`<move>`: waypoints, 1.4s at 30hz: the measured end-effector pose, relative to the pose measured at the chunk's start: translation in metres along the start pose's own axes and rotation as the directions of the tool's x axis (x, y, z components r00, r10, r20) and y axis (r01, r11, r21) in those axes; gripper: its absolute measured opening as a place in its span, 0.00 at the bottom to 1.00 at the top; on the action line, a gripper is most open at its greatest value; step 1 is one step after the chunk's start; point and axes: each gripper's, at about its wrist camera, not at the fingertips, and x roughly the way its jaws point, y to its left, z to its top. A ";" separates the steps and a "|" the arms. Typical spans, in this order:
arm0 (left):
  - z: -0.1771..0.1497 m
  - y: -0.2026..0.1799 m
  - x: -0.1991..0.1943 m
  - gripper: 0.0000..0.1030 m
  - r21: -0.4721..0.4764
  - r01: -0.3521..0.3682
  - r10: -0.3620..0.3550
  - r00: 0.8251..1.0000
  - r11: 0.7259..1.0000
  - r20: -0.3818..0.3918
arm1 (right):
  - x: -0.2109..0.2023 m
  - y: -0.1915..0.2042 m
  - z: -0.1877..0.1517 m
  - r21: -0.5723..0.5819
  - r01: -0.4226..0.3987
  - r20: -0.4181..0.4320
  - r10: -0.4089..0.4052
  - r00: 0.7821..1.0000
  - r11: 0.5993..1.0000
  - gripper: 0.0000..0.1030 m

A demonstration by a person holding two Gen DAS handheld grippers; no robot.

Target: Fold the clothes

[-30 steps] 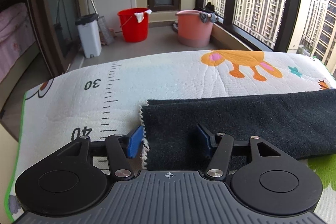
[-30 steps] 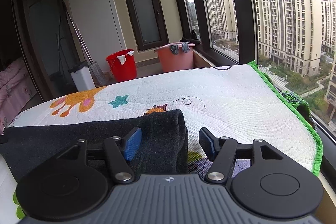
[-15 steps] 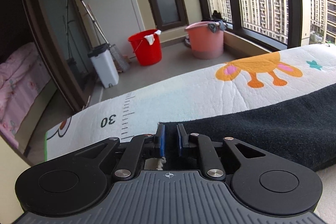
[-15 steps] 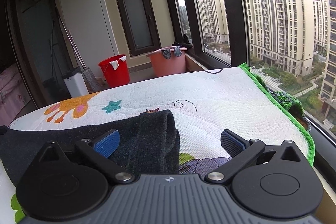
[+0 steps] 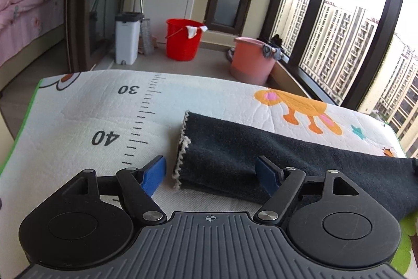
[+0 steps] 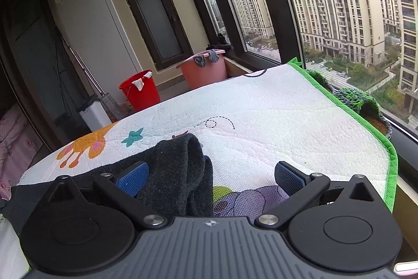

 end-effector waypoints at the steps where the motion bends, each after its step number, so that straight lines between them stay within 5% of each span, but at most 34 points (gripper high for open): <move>1: -0.002 -0.005 0.006 0.72 0.021 -0.016 0.016 1.000 1.000 -0.014 | 0.001 -0.001 0.000 0.011 -0.004 -0.006 0.004 1.000 1.000 1.00; 4: -0.010 -0.017 0.015 0.59 0.057 -0.076 0.075 0.997 0.996 0.009 | 0.003 -0.004 -0.001 0.031 -0.014 -0.015 0.014 1.000 0.999 1.00; 8: -0.013 -0.019 0.004 0.26 0.032 -0.087 0.086 0.996 0.996 0.036 | 0.003 -0.005 -0.002 0.043 -0.018 -0.011 0.018 1.000 0.999 1.00; 13: -0.020 -0.018 -0.014 0.25 0.018 -0.099 0.098 0.994 0.995 0.056 | 0.002 -0.008 -0.003 0.056 -0.025 -0.012 0.026 1.000 0.998 1.00; 21: -0.030 -0.001 -0.036 0.55 -0.109 -0.157 0.167 0.982 0.982 0.089 | 0.003 -0.008 -0.002 0.055 -0.021 -0.026 0.022 0.999 0.998 1.00; 24: -0.033 0.002 -0.057 0.72 -0.183 -0.118 0.141 0.983 0.976 0.117 | 0.004 -0.007 -0.001 0.051 -0.016 -0.034 0.018 0.999 0.999 1.00; 28: -0.048 -0.018 -0.082 0.92 -0.198 0.039 -0.010 0.989 0.979 0.145 | 0.004 -0.007 0.000 0.052 -0.017 -0.034 0.018 0.999 0.998 1.00; 34: -0.069 -0.075 -0.068 0.98 -0.029 0.055 -0.047 0.974 0.998 0.222 | 0.002 -0.008 -0.001 0.062 -0.019 -0.030 0.021 0.999 0.998 1.00; 42: -0.074 -0.094 -0.033 1.00 -0.018 0.026 -0.024 0.993 0.999 0.112 | 0.002 -0.011 -0.002 0.079 -0.028 -0.024 0.030 0.999 0.996 1.00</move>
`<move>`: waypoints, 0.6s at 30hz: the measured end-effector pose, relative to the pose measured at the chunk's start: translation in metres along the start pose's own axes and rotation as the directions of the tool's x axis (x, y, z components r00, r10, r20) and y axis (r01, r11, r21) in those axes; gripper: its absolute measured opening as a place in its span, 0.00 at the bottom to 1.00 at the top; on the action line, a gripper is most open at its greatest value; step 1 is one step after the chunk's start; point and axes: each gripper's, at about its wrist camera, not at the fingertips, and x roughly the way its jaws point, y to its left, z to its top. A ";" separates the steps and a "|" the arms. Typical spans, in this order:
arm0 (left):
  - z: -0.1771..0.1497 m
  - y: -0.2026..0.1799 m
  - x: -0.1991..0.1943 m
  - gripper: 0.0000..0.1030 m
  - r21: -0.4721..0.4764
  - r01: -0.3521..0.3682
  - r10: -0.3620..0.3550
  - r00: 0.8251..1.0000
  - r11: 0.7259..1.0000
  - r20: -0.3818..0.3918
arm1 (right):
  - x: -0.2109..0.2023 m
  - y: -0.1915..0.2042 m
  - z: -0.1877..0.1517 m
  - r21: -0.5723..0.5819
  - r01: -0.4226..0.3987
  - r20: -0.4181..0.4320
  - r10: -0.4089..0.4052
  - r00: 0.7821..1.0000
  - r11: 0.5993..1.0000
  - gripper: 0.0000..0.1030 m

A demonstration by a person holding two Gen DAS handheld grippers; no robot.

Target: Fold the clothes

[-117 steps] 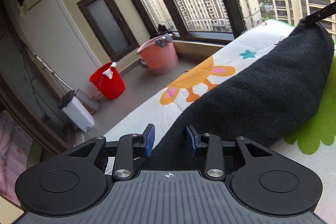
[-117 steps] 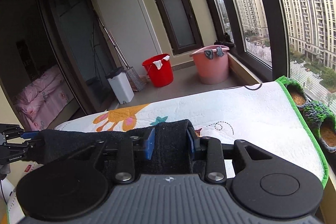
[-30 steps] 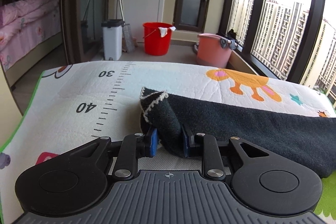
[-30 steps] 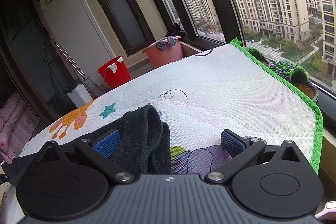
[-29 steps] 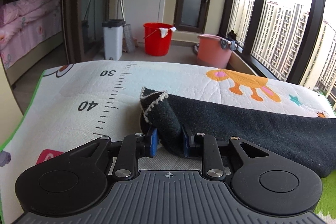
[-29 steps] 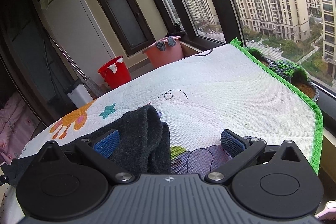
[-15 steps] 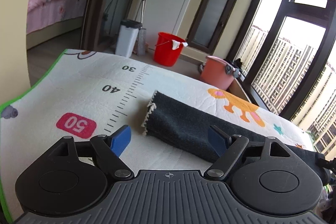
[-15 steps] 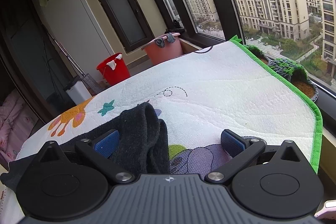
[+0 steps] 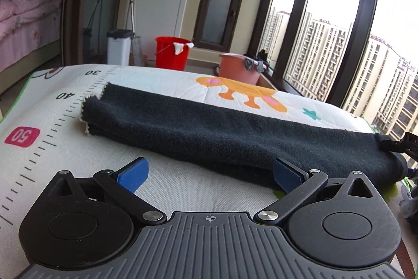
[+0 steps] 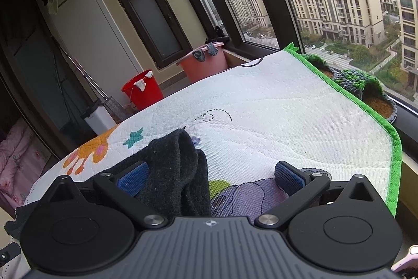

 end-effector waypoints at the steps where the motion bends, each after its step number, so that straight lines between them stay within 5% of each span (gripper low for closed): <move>1: 0.000 0.004 0.003 1.00 -0.021 0.014 -0.014 1.000 1.000 -0.014 | 0.000 0.000 0.000 -0.001 0.001 0.000 -0.001 1.000 1.000 1.00; 8: -0.002 -0.004 0.014 1.00 0.019 -0.019 0.021 0.997 1.000 -0.078 | 0.000 0.000 0.000 0.004 0.001 0.000 -0.001 1.000 1.000 1.00; 14: -0.007 -0.037 0.025 1.00 0.228 -0.150 0.178 0.979 0.962 -0.104 | 0.000 -0.002 0.001 0.003 0.003 0.000 -0.003 1.000 1.000 1.00; 18: -0.005 -0.030 0.028 1.00 0.183 -0.122 0.146 0.982 0.976 -0.124 | 0.000 -0.005 0.001 0.006 0.001 0.000 -0.001 1.000 1.000 1.00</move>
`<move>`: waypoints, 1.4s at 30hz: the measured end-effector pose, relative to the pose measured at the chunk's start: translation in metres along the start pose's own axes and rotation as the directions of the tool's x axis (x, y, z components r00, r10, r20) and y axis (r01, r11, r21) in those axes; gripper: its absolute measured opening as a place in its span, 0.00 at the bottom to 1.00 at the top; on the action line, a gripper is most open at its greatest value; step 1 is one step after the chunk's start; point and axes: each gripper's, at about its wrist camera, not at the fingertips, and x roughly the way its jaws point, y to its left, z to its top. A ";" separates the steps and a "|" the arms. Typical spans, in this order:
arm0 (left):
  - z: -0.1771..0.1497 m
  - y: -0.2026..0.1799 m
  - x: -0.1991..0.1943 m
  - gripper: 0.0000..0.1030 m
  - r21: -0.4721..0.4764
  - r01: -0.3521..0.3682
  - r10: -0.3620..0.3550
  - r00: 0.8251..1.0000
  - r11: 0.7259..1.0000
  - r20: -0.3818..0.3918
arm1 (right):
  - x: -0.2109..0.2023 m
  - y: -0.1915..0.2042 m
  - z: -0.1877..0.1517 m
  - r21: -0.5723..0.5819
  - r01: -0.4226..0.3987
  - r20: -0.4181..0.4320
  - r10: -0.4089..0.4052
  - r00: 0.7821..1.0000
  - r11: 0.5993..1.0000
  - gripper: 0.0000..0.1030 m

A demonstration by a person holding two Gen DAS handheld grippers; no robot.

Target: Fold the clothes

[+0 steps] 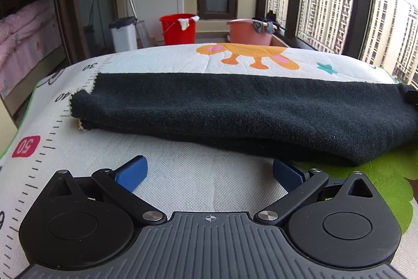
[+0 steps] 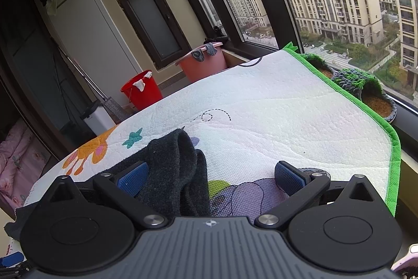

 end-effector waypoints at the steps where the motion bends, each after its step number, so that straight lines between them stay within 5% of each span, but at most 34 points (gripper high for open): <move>1: 0.000 0.000 0.000 1.00 -0.004 0.003 -0.003 1.000 1.000 0.001 | 0.000 0.000 0.000 0.002 -0.001 0.000 0.001 1.000 1.000 1.00; 42: 0.000 -0.001 -0.006 1.00 0.005 -0.004 0.004 1.000 1.000 0.001 | 0.001 -0.005 0.000 0.038 -0.007 -0.004 0.007 1.000 0.999 1.00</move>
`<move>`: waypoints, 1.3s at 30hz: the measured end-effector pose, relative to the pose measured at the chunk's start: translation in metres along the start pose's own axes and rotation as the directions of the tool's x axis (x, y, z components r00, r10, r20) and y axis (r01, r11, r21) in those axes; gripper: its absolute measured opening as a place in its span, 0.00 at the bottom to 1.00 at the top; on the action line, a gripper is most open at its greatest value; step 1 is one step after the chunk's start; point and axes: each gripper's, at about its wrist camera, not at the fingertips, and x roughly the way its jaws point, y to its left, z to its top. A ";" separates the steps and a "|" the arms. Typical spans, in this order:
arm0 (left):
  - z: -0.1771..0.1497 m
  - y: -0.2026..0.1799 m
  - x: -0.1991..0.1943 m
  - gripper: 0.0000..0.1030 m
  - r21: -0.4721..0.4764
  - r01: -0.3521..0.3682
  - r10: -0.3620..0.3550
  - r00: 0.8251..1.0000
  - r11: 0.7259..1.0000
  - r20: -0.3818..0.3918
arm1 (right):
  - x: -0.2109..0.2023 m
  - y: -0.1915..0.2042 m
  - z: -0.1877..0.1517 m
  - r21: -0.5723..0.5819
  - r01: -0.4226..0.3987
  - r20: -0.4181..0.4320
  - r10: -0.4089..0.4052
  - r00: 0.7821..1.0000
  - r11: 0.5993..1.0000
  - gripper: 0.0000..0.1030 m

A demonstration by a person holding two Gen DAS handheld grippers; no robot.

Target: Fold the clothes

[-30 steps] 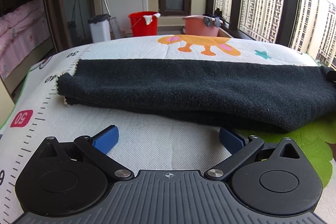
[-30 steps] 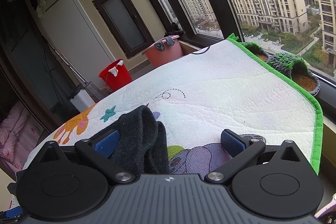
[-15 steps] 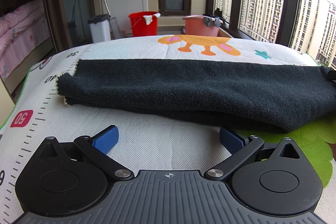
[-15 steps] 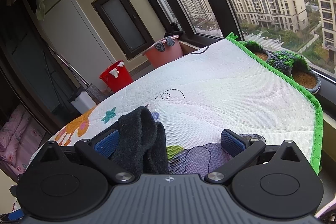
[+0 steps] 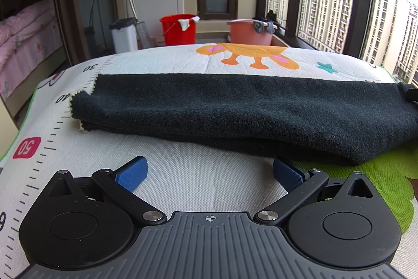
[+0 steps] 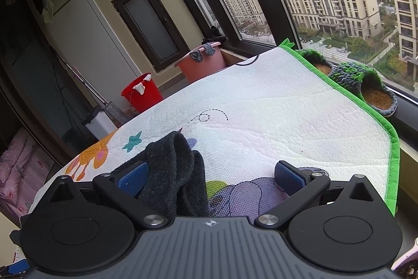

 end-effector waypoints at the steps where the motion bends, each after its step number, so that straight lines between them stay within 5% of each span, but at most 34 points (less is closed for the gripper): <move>1: 0.000 0.000 0.000 1.00 0.000 0.000 0.000 1.000 1.000 0.000 | 0.001 0.001 0.000 -0.005 0.004 -0.003 -0.004 1.000 1.000 1.00; 22: 0.000 0.001 -0.001 1.00 0.000 0.000 0.000 1.000 1.000 0.000 | -0.003 -0.008 0.000 0.049 -0.030 0.022 0.029 0.999 0.998 1.00; 34: -0.001 0.001 0.000 1.00 0.000 0.000 0.000 1.000 1.000 0.000 | 0.004 0.008 0.006 -0.040 0.029 -0.031 -0.030 0.999 0.999 1.00; 39: -0.001 0.001 -0.001 1.00 0.000 0.000 0.000 1.000 1.000 0.000 | -0.006 -0.003 0.012 0.030 -0.042 -0.039 0.043 0.998 0.999 0.98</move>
